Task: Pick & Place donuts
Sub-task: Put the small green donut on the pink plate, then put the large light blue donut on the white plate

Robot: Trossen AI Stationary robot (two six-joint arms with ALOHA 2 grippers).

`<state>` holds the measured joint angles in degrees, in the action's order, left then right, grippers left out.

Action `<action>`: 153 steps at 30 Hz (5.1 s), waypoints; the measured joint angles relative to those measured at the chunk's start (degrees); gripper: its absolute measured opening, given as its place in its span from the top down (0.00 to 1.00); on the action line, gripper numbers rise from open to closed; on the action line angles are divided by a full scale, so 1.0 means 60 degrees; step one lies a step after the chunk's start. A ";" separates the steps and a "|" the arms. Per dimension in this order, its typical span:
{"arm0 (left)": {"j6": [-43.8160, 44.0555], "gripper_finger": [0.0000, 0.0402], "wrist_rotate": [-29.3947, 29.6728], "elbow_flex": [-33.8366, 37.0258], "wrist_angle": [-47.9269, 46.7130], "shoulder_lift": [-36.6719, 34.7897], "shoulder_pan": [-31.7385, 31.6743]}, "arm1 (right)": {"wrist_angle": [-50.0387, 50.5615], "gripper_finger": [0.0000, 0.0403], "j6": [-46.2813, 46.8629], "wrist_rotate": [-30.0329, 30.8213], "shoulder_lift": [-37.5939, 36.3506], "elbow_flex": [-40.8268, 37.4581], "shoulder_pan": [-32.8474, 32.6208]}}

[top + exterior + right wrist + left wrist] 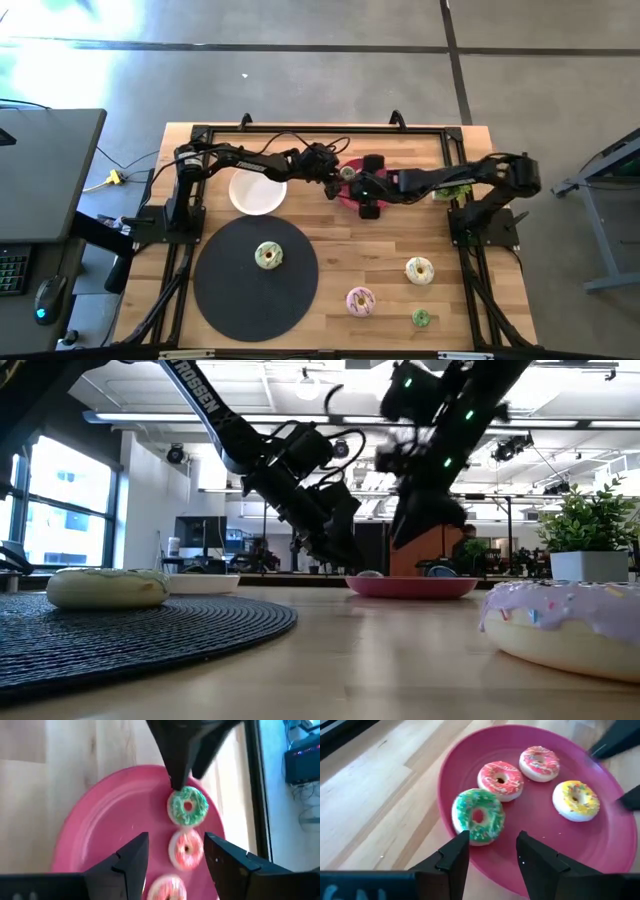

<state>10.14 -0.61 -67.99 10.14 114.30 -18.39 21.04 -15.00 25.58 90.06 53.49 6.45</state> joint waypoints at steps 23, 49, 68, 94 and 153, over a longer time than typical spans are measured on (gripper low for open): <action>-0.0658 0.61 -0.2120 0.0000 -0.0199 -0.0849 0.0018 | 0.3377 0.55 0.8507 -0.5540 -0.1817 0.0004 -0.7416; -0.0145 0.61 -0.2054 0.0004 -0.0636 -0.0852 0.0025 | 0.2045 0.55 0.9221 -0.5344 0.1123 0.0004 -0.9521; -0.0394 0.61 -0.2034 0.0002 -0.0485 -0.0852 0.0011 | 0.2320 0.93 0.7719 -0.4293 0.0636 0.0015 -0.8160; -0.0720 0.61 -0.3447 0.0004 -0.1405 -0.0927 0.0004 | -0.0340 0.98 0.4450 -0.1544 0.0561 0.0011 0.0799; 0.3335 0.61 0.1661 0.3650 -0.7311 -0.5340 0.6320 | -0.1021 0.62 0.3168 -0.2680 0.0131 0.0004 0.0296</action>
<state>30.15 9.36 -46.08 -33.72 82.26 19.53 14.91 4.01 9.50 90.85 53.52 8.23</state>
